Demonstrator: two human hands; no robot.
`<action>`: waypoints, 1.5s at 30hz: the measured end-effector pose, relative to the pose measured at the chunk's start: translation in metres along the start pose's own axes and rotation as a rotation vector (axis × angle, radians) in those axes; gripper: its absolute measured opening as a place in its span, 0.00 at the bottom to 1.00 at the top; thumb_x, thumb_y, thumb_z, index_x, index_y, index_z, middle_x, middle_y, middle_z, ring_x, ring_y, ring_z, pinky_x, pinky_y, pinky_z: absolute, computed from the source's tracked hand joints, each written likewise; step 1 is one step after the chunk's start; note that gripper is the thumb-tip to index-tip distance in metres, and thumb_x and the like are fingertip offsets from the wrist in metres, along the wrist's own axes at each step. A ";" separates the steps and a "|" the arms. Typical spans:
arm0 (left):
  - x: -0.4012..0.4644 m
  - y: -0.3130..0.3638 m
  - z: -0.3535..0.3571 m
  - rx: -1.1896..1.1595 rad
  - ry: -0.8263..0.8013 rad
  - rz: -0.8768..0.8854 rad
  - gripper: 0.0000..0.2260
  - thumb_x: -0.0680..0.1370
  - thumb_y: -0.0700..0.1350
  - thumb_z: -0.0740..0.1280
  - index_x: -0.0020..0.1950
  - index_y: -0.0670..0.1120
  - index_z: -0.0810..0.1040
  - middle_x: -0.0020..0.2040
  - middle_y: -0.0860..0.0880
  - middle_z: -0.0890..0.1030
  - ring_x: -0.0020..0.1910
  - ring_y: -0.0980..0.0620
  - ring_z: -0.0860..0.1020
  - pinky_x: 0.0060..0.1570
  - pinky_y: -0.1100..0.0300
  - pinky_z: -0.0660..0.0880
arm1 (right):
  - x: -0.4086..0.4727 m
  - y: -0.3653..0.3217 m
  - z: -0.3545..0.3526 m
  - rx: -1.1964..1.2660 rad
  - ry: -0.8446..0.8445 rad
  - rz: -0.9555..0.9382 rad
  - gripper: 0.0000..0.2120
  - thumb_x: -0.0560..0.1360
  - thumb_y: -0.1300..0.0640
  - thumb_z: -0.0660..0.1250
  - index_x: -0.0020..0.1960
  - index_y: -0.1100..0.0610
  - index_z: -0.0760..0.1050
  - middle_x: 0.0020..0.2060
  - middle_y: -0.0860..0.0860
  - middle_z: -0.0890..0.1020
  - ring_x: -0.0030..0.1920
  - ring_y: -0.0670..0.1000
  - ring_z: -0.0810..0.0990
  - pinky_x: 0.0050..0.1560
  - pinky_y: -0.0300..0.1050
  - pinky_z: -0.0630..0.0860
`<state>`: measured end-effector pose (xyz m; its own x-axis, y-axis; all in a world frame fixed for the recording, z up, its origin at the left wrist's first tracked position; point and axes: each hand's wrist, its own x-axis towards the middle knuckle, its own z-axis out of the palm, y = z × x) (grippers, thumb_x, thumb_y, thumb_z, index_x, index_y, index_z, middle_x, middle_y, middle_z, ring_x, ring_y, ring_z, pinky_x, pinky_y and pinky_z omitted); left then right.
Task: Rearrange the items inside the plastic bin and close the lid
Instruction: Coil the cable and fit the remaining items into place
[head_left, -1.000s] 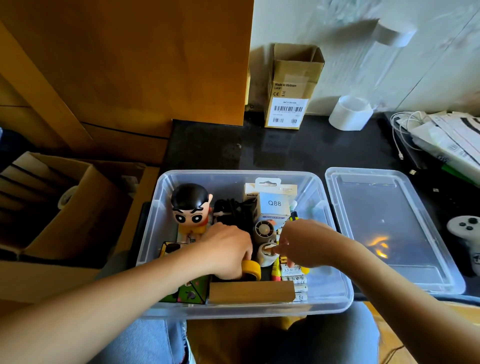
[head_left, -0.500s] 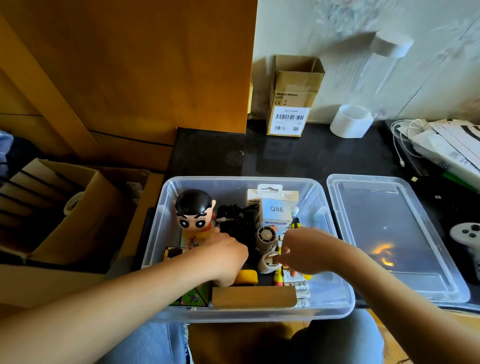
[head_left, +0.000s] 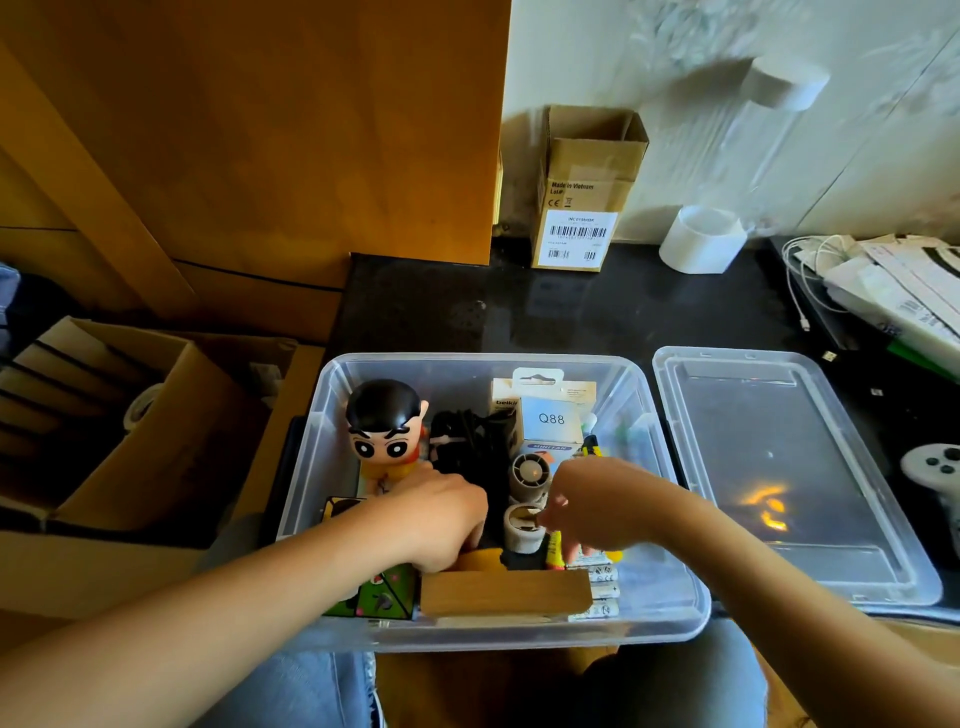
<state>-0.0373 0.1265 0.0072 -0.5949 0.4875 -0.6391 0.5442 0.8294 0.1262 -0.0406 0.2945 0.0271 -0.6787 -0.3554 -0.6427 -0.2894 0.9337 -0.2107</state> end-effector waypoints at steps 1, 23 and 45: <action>0.000 -0.002 0.001 -0.014 0.011 0.000 0.17 0.74 0.32 0.63 0.57 0.48 0.79 0.51 0.49 0.79 0.49 0.49 0.76 0.41 0.60 0.63 | 0.000 -0.002 0.002 0.004 -0.006 -0.016 0.17 0.80 0.53 0.57 0.50 0.64 0.79 0.46 0.57 0.84 0.47 0.54 0.83 0.52 0.49 0.79; 0.008 0.009 0.014 -0.094 0.449 -0.002 0.13 0.75 0.57 0.64 0.42 0.49 0.78 0.35 0.52 0.78 0.34 0.51 0.74 0.27 0.61 0.61 | -0.008 0.011 0.001 0.201 -0.007 -0.015 0.17 0.76 0.51 0.67 0.62 0.57 0.76 0.53 0.53 0.83 0.51 0.52 0.82 0.49 0.40 0.77; 0.011 0.007 0.019 -0.133 0.511 0.038 0.11 0.74 0.52 0.67 0.37 0.46 0.76 0.30 0.52 0.75 0.32 0.51 0.74 0.28 0.63 0.62 | 0.026 0.013 0.021 0.148 0.118 0.216 0.17 0.72 0.58 0.72 0.60 0.61 0.76 0.50 0.56 0.84 0.52 0.53 0.82 0.54 0.47 0.78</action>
<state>-0.0288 0.1327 -0.0132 -0.8067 0.5615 -0.1845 0.5113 0.8196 0.2585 -0.0475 0.2985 -0.0080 -0.7904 -0.1421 -0.5958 -0.0339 0.9814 -0.1891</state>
